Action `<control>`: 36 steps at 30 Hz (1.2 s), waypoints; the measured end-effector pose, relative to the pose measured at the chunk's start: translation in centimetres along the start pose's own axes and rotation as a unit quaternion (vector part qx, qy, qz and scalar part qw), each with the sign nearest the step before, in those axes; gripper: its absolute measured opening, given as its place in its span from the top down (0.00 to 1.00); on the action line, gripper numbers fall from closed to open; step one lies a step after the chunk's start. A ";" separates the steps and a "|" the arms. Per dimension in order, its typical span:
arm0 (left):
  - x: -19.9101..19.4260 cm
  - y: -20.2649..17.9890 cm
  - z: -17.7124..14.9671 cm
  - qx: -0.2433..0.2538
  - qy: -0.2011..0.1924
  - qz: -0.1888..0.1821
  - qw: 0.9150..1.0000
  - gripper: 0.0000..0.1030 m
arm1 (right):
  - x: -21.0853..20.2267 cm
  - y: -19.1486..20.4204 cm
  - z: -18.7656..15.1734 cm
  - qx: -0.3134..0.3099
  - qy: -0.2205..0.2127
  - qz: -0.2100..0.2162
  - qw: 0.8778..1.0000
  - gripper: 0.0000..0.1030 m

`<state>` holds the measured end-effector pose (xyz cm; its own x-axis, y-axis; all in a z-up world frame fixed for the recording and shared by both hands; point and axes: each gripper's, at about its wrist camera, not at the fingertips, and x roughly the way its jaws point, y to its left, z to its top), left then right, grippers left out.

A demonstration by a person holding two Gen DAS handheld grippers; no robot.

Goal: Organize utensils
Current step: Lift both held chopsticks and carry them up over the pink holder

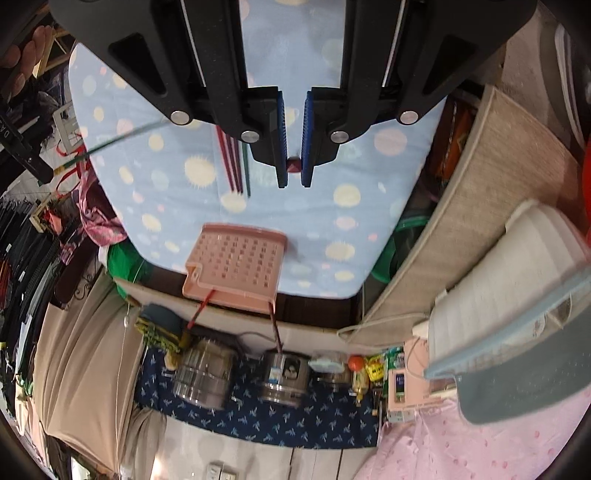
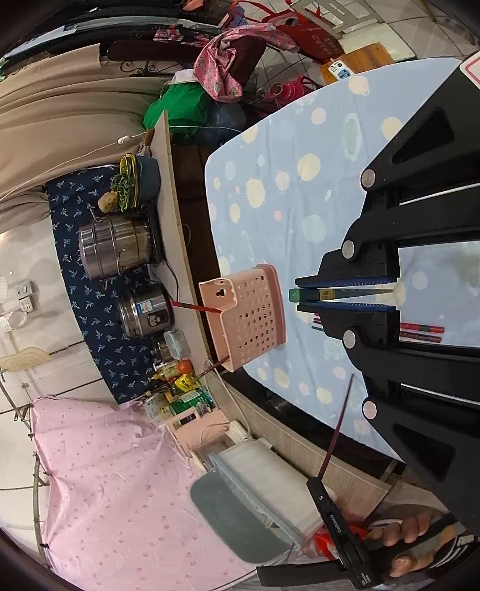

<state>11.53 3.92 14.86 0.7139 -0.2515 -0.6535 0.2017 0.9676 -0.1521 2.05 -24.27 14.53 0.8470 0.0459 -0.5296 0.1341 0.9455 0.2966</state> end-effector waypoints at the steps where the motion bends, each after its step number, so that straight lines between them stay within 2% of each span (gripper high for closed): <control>1: 0.0 -0.1 0.6 0.001 -0.005 0.000 1.000 0.93 | 0.1 -0.1 0.5 0.003 -0.003 0.003 1.000 0.93; 10: 0.0 -1.6 6.9 0.006 -0.052 -0.013 0.999 0.93 | 0.7 0.1 5.5 0.006 -0.044 0.020 0.999 0.93; 22: 0.3 -4.3 15.6 0.008 -0.131 -0.029 0.991 0.93 | 2.9 1.8 14.5 0.007 -0.128 0.046 0.991 0.93; 30: 1.8 -6.5 20.8 0.014 -0.173 -0.032 0.984 0.93 | 6.7 3.3 19.7 0.004 -0.153 0.057 0.987 0.93; 36: 4.1 -7.6 23.0 0.020 -0.193 -0.023 0.981 0.93 | 10.4 3.8 21.6 0.006 -0.155 0.052 0.986 0.93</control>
<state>28.37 -4.98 30.44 0.9026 -0.2917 -0.3165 0.2596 0.9555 -0.1402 22.52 -27.13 27.30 0.9730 0.0395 -0.2276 0.0429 0.9371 0.3464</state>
